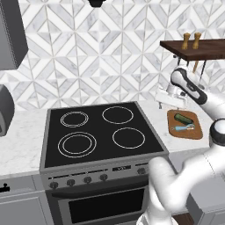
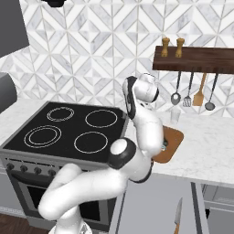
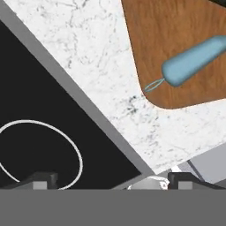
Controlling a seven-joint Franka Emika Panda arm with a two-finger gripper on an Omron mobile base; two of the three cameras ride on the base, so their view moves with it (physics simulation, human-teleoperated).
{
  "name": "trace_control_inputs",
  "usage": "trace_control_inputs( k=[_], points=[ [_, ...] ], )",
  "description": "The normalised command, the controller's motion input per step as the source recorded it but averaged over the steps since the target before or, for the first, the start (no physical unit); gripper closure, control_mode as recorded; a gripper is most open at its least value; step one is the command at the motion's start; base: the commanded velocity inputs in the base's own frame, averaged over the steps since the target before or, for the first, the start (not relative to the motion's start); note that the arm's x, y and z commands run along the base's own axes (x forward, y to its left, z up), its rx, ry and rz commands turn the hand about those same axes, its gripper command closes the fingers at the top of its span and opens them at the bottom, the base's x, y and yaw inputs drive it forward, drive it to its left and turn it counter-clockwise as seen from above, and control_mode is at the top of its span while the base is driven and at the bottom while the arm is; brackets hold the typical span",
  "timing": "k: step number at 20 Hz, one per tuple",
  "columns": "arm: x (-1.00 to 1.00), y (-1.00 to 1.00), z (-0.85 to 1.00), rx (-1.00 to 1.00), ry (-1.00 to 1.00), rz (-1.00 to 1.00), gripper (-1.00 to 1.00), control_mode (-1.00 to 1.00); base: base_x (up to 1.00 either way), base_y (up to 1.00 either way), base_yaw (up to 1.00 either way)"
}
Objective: Place the appropriate cutting tool for cutting the cucumber skin on the cutting board.
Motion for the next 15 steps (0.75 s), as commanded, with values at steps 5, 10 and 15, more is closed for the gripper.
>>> trace_control_inputs(
  k=[5,10,15],
  points=[
    [-0.43,0.53,0.60,0.00,-0.26,0.00,-1.00,-1.00,0.00,0.00,0.00],
    [-0.54,0.48,0.52,0.00,-0.36,0.00,-1.00,-1.00,0.00,0.00,0.00],
    [-0.55,0.45,0.38,0.00,-0.43,0.00,-1.00,-1.00,0.00,0.00,0.00]
  ],
)
